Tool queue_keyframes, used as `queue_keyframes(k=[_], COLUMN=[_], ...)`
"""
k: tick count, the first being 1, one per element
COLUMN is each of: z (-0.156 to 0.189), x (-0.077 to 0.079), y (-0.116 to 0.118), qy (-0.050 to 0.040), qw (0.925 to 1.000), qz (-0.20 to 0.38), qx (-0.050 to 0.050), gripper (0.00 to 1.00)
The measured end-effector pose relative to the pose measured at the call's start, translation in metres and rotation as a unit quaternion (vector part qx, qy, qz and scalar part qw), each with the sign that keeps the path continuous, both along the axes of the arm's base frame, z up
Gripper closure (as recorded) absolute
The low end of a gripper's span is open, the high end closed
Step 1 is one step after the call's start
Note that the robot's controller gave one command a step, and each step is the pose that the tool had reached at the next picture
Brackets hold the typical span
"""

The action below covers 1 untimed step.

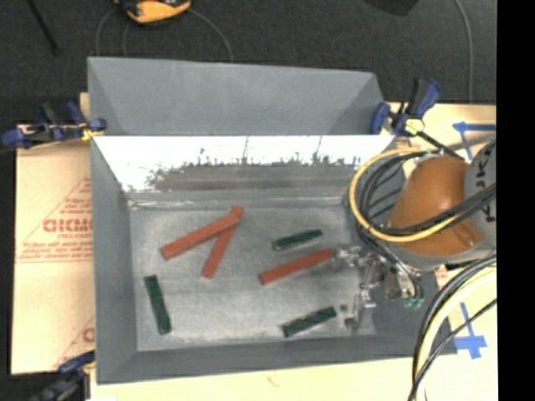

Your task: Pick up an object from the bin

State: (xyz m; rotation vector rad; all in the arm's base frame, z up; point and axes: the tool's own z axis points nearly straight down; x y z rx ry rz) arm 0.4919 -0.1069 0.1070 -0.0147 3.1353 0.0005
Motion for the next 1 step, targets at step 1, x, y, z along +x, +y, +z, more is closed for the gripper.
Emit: queue_keyframes(k=[1], z=[-0.0134], x=[0.0006], y=[0.0211], qy=[0.0029], qw=[0.9992], qz=[0.040], qx=[-0.001], gripper=[0.00])
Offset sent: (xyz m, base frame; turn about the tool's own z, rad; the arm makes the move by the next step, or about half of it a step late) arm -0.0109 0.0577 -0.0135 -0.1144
